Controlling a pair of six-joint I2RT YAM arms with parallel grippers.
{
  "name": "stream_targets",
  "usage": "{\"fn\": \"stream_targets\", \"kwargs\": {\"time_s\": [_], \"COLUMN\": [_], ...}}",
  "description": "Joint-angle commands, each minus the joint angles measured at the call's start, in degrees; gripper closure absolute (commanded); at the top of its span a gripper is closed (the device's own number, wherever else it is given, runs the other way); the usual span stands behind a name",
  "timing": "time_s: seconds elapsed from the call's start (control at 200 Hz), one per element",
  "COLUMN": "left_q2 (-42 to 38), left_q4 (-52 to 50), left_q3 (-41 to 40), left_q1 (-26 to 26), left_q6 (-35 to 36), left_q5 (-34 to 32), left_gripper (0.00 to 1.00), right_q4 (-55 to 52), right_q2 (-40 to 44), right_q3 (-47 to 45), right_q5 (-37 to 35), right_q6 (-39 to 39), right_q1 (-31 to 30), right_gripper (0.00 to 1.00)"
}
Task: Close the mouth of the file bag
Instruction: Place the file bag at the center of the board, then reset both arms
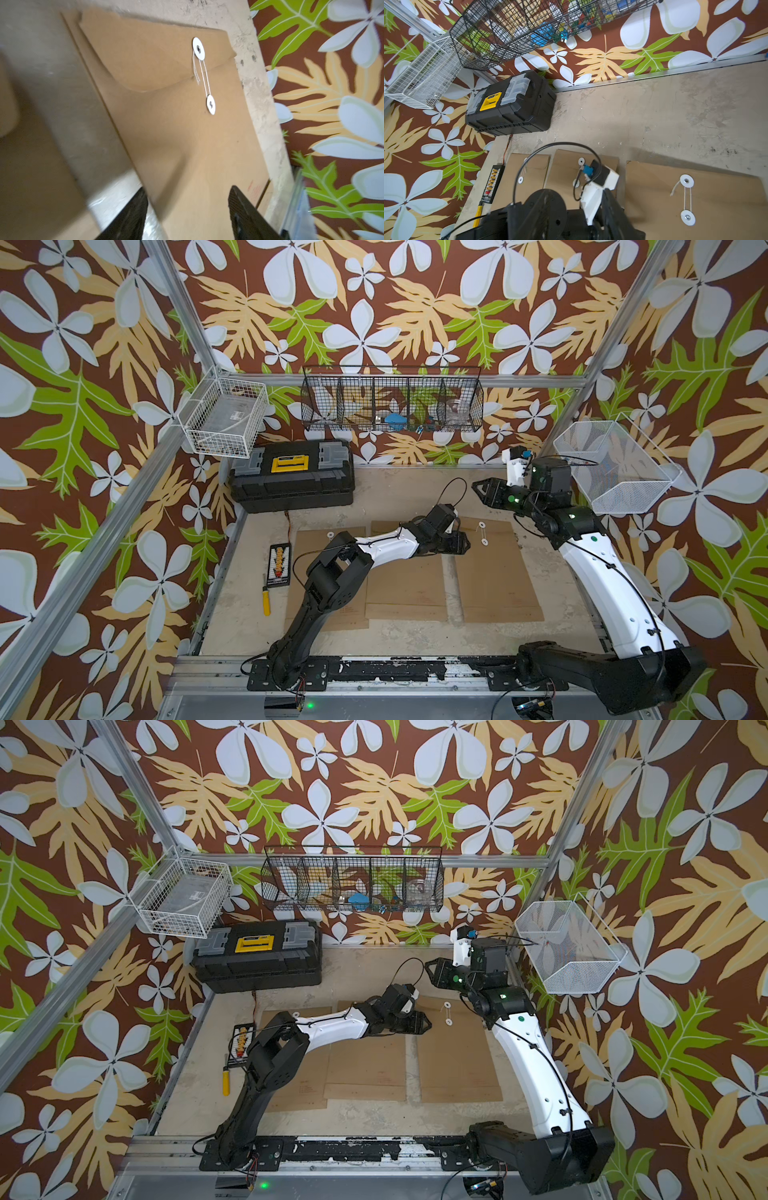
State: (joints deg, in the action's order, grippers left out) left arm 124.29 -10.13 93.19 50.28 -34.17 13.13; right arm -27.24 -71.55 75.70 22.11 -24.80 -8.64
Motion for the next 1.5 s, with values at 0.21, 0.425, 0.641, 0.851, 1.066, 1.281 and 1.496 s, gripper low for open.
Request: {"fn": "stream_targets", "kwargs": {"time_s": [0.21, 0.425, 0.641, 0.851, 1.066, 1.281, 1.496], "left_q2": [-24.4, -57.9, -66.8, -61.1, -46.9, -43.9, -40.9], "left_q4": [-9.9, 37.1, 53.1, 58.8, 65.2, 84.4, 86.8], "left_q3": [-15.4, -56.8, -72.9, -79.4, -75.4, -85.6, -85.7], "left_q1": [-3.3, -6.4, -19.3, -36.4, -38.3, -40.7, -46.0], "left_q6": [12.0, 30.3, 35.0, 24.2, 32.2, 32.5, 28.4], "left_q5": [-11.7, -30.9, -53.3, -54.5, -46.7, -37.5, -31.5], "left_gripper": [0.30, 0.15, 0.13, 0.16, 0.18, 0.16, 0.00], "right_q4": [8.2, 30.3, 52.6, 73.1, 80.8, 96.3, 99.5], "right_q2": [0.2, 7.8, 8.0, -4.9, -7.0, -11.4, -14.1], "right_q3": [-6.8, -29.2, -48.1, -54.3, -58.0, -64.1, -64.9], "right_q5": [-10.4, -23.8, -45.8, -49.7, -42.2, -33.7, -28.0], "right_q6": [2.1, 10.5, 14.6, 20.0, 21.1, 24.3, 22.9], "right_q1": [0.0, 0.1, 0.3, 0.3, 2.9, 3.9, 6.8], "right_gripper": [0.22, 0.00, 0.00, 0.00, 0.02, 0.00, 0.00]}}
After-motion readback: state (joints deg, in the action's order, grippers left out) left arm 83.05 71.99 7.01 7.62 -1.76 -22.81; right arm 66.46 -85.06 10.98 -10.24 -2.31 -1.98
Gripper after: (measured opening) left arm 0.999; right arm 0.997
